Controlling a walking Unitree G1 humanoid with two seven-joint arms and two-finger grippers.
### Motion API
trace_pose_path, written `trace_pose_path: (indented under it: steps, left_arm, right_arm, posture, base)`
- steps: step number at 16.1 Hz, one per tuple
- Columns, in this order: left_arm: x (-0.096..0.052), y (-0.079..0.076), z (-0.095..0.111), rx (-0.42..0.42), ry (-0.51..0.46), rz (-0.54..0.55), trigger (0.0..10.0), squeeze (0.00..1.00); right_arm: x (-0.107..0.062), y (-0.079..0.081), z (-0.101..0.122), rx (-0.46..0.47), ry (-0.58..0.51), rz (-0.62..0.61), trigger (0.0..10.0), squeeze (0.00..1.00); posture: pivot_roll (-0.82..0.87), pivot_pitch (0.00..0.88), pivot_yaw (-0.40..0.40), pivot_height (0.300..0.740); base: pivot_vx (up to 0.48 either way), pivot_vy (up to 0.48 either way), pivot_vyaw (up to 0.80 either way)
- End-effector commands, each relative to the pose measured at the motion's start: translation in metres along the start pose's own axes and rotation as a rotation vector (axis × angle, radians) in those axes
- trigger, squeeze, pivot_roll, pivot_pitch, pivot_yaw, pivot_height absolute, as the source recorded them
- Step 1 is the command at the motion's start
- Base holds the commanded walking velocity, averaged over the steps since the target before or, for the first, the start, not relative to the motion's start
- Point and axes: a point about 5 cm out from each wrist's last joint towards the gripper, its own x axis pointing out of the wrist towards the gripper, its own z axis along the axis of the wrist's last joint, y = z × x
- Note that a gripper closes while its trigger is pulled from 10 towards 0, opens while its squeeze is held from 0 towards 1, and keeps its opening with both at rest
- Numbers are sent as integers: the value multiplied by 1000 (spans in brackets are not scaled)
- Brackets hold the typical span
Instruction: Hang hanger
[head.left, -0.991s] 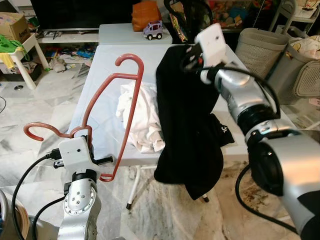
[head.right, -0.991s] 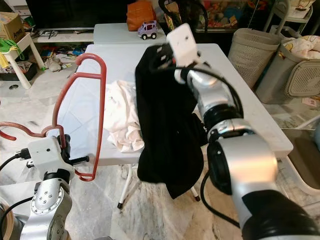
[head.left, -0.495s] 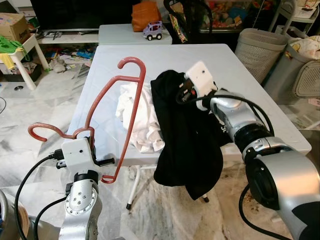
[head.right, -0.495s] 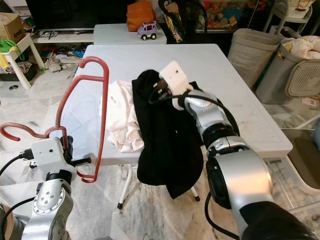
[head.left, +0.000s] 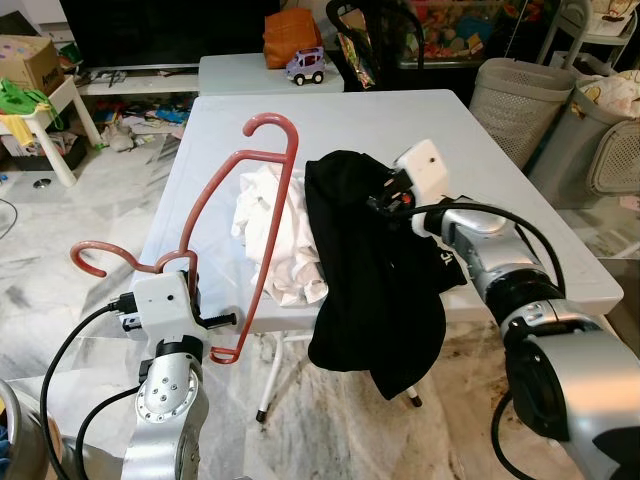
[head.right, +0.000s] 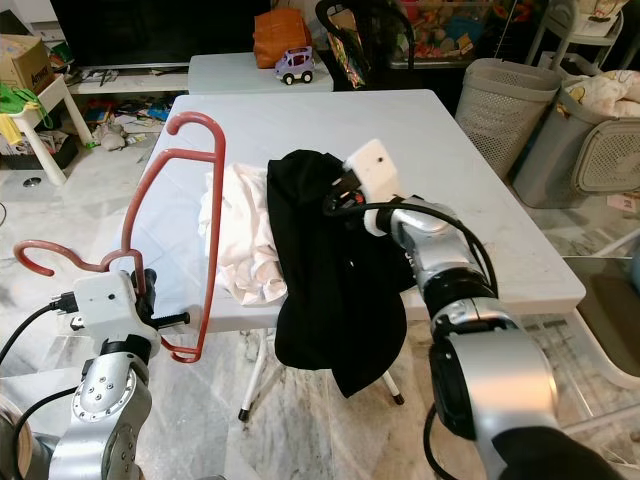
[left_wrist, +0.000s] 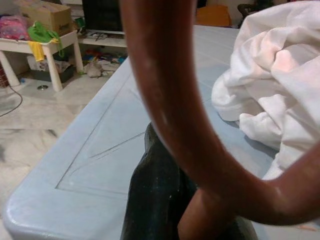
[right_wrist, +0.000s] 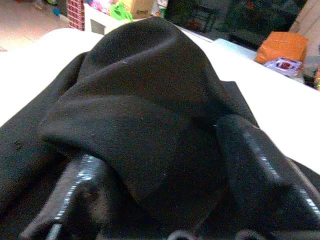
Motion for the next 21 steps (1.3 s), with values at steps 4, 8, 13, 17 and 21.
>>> trace_pose_path:
  steps: [4,8,13,17,21]
  left_arm:
    - [1,-4,-4,-1,15,-32,10000,0]
    - [2,-4,-4,-3,18,-35,10000,0]
    - [2,-4,-5,-5,23,-44,10000,0]
    - [2,-4,-6,-2,29,-50,10000,0]
    - [3,-4,-6,0,29,-57,10000,0]
  right_arm:
    - [-6,8,-9,63,16,98,10000,1000]
    - [-15,9,-12,79,28,127,10000,1000]
    - [-29,7,-16,78,56,134,10000,1000]
    - [-41,2,-9,174,3,107,10000,1000]
    - [-54,-4,-8,159,19,113,10000,1000]
  posture:
    - [-2,0,14,740]
    - [-9,0,17,740]
    - [-17,0,25,740]
    - [-21,0,32,740]
    - [-26,0,40,740]
  base:
    - [0,0,0]
    - [0,0,0]
    - [0,0,0]
    - [0,0,0]
    - [0,0,0]
